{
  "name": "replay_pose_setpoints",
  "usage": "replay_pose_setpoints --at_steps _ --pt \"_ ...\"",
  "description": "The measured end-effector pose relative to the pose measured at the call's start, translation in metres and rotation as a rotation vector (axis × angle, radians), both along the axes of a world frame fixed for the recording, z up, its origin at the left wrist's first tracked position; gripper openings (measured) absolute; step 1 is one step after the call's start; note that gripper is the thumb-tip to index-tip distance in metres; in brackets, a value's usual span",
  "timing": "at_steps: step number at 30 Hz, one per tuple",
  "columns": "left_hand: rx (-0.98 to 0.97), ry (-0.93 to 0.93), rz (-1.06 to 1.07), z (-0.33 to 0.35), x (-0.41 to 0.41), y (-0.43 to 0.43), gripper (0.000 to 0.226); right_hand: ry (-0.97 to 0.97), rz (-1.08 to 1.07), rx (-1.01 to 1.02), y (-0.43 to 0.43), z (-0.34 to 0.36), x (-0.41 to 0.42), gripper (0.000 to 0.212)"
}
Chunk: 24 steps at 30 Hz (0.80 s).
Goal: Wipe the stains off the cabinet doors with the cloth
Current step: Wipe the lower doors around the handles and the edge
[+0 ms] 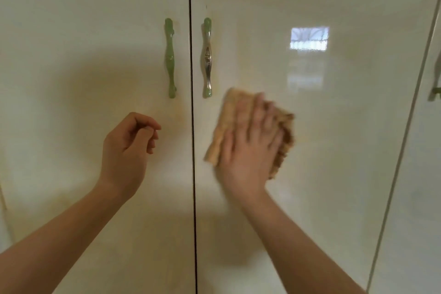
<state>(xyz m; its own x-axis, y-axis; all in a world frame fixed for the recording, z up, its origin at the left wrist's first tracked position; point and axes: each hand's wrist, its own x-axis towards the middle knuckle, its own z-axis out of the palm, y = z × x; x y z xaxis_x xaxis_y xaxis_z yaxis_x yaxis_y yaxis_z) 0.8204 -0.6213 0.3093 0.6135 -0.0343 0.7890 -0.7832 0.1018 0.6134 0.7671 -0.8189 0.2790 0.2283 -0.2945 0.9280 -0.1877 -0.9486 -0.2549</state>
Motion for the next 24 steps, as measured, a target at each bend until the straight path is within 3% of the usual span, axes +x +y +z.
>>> replay_pose_setpoints --at_steps 6,9,11,16,20,24 --pt "-0.001 -0.019 -0.030 0.003 -0.011 -0.017 0.024 0.528 0.318 -0.755 0.007 -0.103 -0.006 0.072" --pt "0.004 0.001 -0.030 -0.004 -0.016 -0.023 0.024 0.671 0.347 -0.949 -0.019 -0.112 -0.015 0.073" --pt "-0.004 0.013 -0.031 -0.005 -0.019 -0.023 0.023 0.621 0.379 -0.871 -0.026 -0.098 -0.012 0.068" --pt "-0.021 -0.004 0.003 0.004 -0.023 -0.015 0.024 0.241 0.351 -0.305 0.020 -0.026 0.002 0.071" --pt "-0.010 -0.050 0.029 0.004 -0.027 0.000 0.023 0.169 0.480 -0.266 0.064 0.006 0.022 0.076" --pt "0.022 -0.064 0.054 0.000 -0.026 0.014 0.021 0.137 0.405 -0.322 0.066 0.001 0.030 0.071"
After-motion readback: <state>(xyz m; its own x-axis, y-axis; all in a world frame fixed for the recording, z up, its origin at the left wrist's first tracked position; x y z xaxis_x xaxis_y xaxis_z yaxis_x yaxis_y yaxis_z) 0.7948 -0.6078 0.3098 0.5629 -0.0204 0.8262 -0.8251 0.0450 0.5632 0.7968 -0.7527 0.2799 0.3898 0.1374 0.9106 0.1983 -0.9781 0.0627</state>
